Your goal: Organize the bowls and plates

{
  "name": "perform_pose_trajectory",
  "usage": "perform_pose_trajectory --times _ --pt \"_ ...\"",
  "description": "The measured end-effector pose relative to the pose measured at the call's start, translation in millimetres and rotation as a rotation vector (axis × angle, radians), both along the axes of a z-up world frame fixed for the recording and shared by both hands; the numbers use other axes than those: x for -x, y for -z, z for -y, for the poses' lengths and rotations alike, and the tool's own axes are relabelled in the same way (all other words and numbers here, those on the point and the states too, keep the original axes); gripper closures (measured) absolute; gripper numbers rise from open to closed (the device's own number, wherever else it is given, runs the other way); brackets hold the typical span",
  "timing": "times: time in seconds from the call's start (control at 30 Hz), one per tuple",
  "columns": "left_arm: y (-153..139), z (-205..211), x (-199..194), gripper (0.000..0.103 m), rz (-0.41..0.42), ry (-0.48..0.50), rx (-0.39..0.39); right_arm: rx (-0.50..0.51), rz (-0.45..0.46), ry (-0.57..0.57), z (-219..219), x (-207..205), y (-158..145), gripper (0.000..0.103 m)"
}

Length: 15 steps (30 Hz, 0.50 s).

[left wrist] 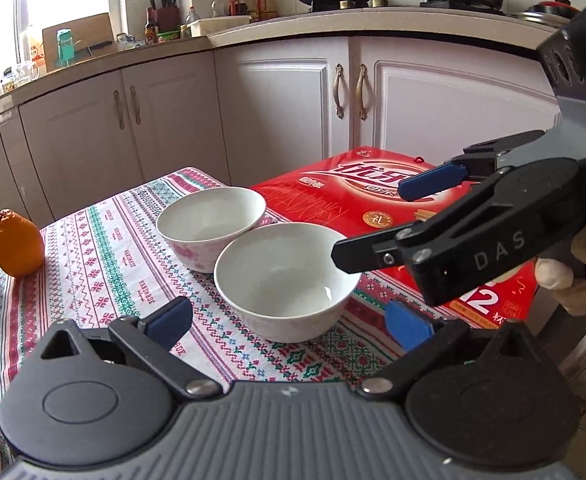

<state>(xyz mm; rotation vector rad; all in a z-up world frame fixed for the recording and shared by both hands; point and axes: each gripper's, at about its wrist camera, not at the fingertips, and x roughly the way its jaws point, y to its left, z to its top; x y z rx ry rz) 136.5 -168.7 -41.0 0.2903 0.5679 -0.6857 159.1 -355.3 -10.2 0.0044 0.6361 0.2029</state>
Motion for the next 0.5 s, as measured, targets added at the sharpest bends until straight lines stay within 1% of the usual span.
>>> perform_pose_trajectory --times 0.07,0.2,0.37,0.43,0.5 --pt "3 5 -3 0.001 0.001 -0.002 -0.013 -0.003 -0.009 -0.022 -2 -7 3 0.000" --pt "10 12 -13 0.003 -0.038 -0.019 -0.010 -0.031 -0.037 -0.061 -2 -23 9 0.000" --pt "17 18 -21 0.012 -0.080 -0.050 -0.008 -0.078 -0.081 -0.099 -1 -45 20 0.002" --pt "19 20 -24 0.017 -0.090 -0.055 -0.006 -0.083 -0.097 -0.113 -2 -52 24 0.006" --pt "21 21 -25 0.019 -0.086 -0.066 -0.016 -0.096 -0.110 -0.128 -2 -57 26 0.010"
